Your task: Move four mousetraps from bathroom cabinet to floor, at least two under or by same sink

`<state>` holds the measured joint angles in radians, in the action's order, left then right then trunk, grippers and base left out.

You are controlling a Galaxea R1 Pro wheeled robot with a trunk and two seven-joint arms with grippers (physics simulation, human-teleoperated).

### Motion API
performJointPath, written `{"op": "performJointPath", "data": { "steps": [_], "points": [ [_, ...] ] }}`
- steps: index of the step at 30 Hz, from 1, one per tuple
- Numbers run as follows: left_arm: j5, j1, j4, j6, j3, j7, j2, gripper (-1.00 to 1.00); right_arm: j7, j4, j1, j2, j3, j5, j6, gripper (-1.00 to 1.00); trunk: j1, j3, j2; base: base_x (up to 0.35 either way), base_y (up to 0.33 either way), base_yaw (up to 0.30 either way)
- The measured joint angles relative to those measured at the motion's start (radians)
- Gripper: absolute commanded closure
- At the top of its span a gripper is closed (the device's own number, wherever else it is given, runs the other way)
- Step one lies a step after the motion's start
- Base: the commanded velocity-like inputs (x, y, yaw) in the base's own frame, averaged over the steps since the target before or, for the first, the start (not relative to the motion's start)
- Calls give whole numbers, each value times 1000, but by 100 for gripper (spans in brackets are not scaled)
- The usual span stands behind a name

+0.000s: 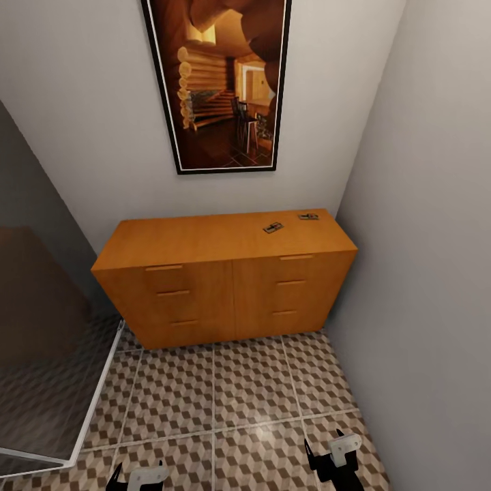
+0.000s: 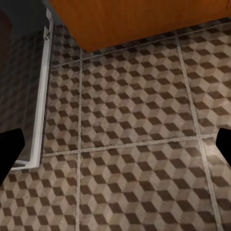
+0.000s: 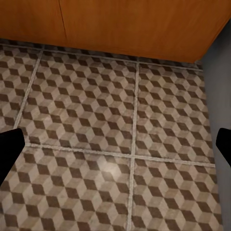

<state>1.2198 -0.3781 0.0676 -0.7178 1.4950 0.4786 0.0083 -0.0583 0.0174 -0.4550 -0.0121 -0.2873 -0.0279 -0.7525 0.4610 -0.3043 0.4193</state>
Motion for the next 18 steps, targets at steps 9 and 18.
{"op": "performJointPath", "data": {
  "steps": [9,18],
  "points": [
    [0,1,1,-1,1,0,0,-100,1,0,0,0,0,0,0,-100,0,0,0,0,0,0],
    [1,1,3,-1,0,0,-25,-100,-17,14,0,4,3,2,2,-100,0,0,0,0,0,0]
  ]
}}
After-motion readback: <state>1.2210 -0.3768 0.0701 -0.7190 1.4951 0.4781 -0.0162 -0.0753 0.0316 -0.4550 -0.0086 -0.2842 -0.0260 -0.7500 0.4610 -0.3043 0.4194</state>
